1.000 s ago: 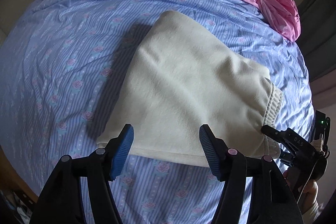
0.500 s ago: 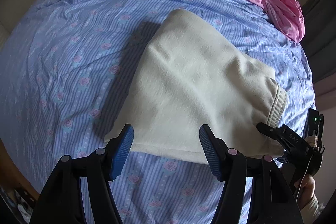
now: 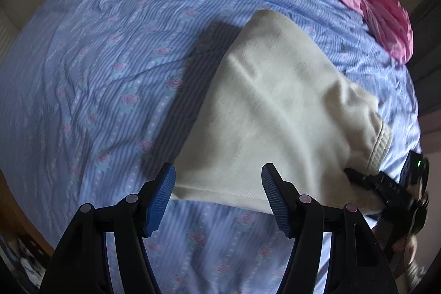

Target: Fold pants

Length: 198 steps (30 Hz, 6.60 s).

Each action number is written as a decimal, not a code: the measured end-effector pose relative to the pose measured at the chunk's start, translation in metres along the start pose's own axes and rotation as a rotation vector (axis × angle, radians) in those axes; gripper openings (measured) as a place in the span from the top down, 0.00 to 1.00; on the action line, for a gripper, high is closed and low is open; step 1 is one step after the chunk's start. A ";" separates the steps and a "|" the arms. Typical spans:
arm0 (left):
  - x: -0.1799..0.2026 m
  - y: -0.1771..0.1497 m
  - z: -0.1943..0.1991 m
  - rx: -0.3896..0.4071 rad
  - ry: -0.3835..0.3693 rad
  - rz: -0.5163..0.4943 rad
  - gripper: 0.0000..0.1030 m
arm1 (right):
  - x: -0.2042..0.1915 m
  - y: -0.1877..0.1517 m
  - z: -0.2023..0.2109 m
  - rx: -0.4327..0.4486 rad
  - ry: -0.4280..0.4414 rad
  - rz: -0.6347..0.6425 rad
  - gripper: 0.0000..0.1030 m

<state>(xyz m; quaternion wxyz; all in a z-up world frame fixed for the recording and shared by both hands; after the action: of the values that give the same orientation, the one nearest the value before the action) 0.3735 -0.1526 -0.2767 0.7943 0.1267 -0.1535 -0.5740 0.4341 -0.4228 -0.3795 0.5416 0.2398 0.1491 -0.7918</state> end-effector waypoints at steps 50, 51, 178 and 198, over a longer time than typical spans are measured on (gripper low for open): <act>0.022 0.076 0.007 -0.050 -0.478 -0.269 0.77 | -0.107 -0.069 0.088 0.413 -0.360 0.092 0.62; 0.022 0.076 0.016 -0.035 -0.476 -0.276 0.77 | -0.109 -0.076 0.098 0.425 -0.338 0.089 0.62; -0.404 0.028 0.333 0.389 0.006 -0.297 0.09 | -0.459 -0.401 0.150 0.515 -0.229 0.703 0.14; -0.296 -0.067 0.393 0.429 -0.047 -0.338 0.09 | -0.361 -0.435 0.263 0.606 -0.257 0.594 0.14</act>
<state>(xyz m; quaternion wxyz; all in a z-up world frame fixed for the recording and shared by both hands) 0.0748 0.0983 0.0305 0.6385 0.3023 -0.2668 -0.6556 0.0802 -0.1089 0.0267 0.6648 0.3199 -0.2338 -0.6333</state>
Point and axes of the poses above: each gripper's, at about its wrist camera, not at the fingertips, and z roughly against the way its jaws point, x to its right, y to its top, the point moved 5 cm from there along -z, roughly the way its jaws point, and after that the axes turned 8 degrees about x, right-handed, at the moved point
